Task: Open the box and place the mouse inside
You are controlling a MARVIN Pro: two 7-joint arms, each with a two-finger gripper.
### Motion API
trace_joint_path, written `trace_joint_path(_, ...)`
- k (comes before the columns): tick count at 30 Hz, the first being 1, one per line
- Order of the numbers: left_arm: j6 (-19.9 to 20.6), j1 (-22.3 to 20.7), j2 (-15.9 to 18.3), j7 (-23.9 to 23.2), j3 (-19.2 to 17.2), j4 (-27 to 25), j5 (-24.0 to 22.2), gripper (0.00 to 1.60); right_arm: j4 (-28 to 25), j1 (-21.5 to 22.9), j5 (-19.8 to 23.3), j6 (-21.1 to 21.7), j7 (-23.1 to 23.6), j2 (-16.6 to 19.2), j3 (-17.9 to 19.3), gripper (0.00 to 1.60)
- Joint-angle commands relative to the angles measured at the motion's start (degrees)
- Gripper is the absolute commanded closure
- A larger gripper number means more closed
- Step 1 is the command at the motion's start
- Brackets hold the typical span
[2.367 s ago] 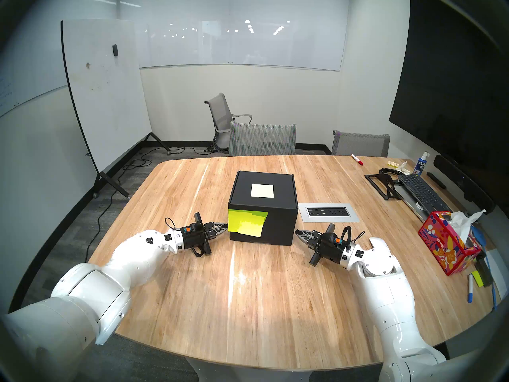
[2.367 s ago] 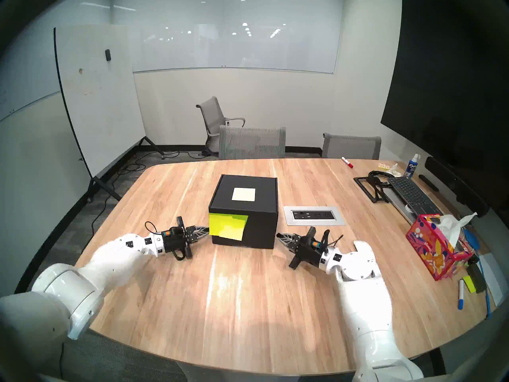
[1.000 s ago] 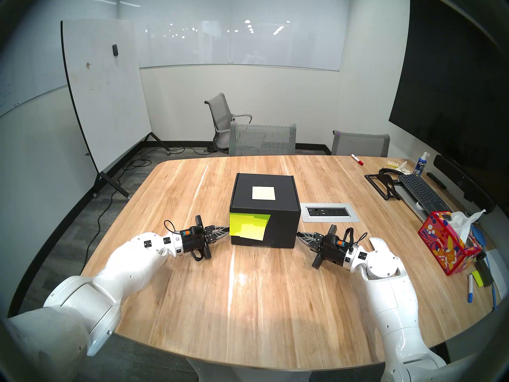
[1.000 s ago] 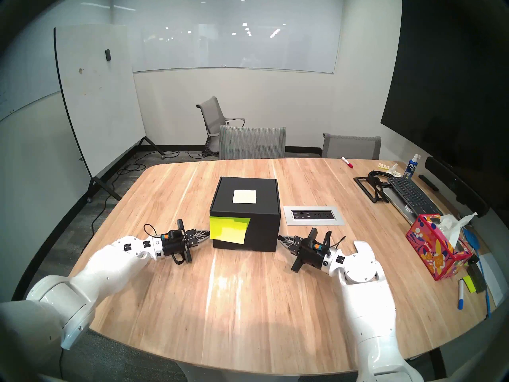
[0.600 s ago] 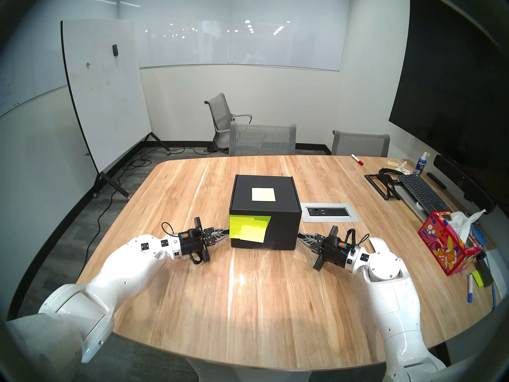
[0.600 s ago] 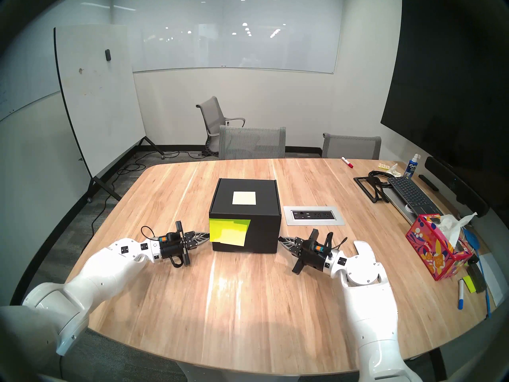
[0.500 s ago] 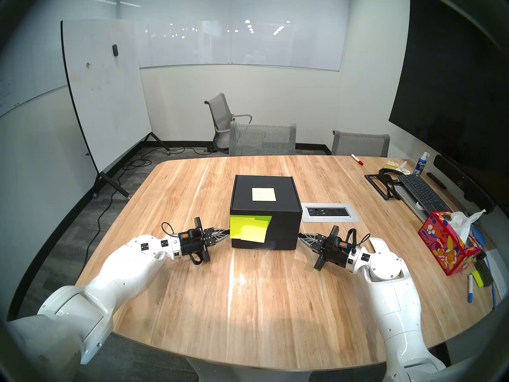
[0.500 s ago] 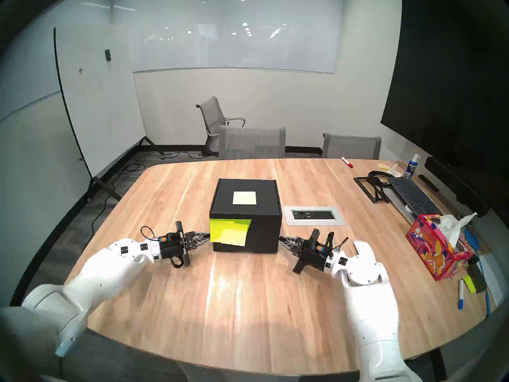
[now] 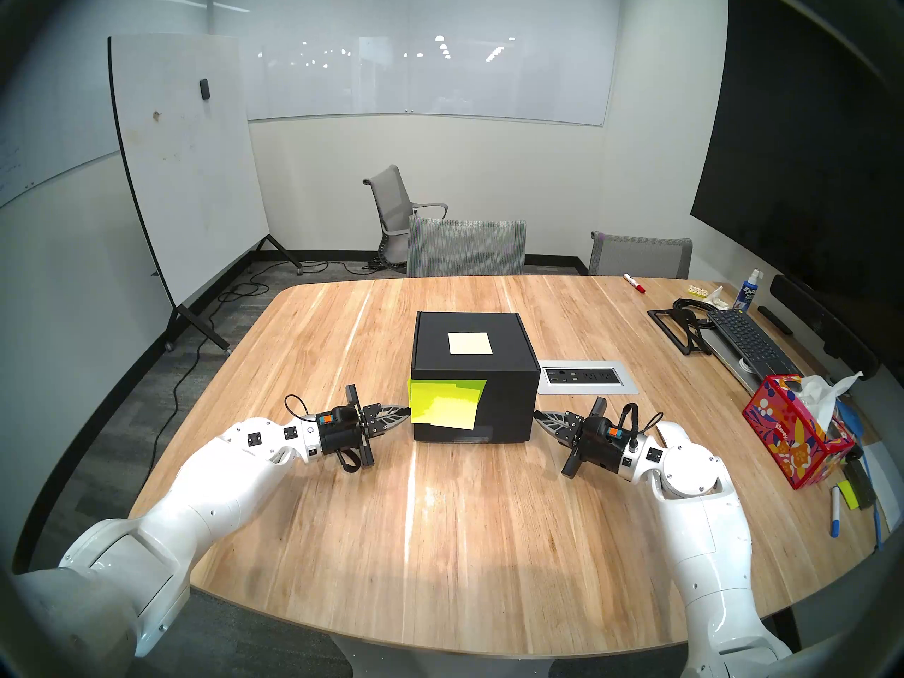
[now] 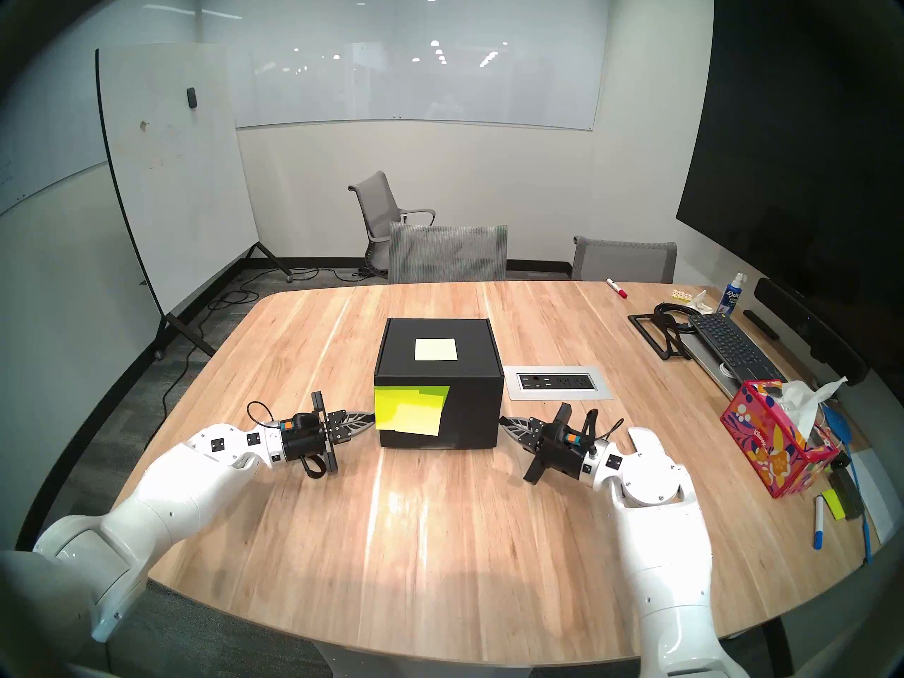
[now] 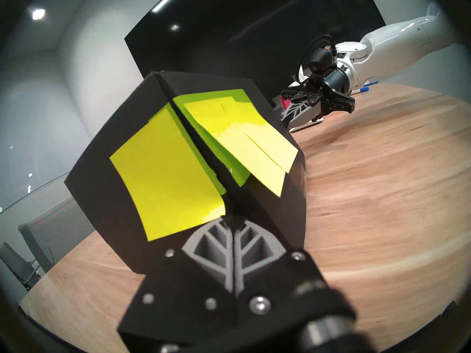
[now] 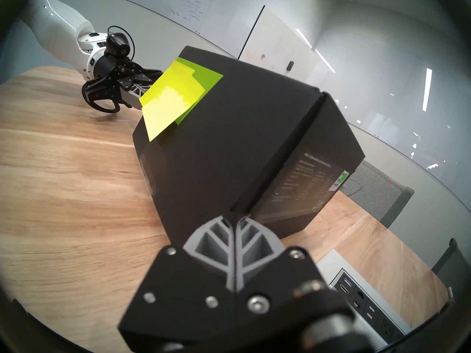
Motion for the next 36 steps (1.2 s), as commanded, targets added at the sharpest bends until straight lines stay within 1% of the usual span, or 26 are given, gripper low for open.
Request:
trace_joint_path(1,0.0,0.1,-0.3,0.4,-0.5,-4.4,-0.7,1.60,-2.4,-0.2,0.7,-0.1,-0.1,-0.9,-0.2,1.60)
trace_joint_path(11,0.5,1.2,0.1,0.8,-0.7,-6.7,-0.5,1.60,-3.8,-1.1,1.2,0.5,0.2,-1.0,0.5,1.60)
trace_joint_path(15,0.7,1.8,0.5,1.0,-0.7,-8.1,-0.5,1.60,-5.0,-2.0,1.7,0.9,0.7,-1.0,1.0,1.60)
trace_joint_path(27,1.0,3.0,1.3,1.4,-1.2,-10.1,-0.8,1.60,-7.3,-3.4,1.7,1.7,1.2,-1.5,1.0,1.60)
trace_joint_path(36,0.2,3.7,1.1,1.5,-1.4,-8.9,-1.1,1.60,-7.8,-2.9,0.2,2.6,1.1,-1.8,0.1,1.60)
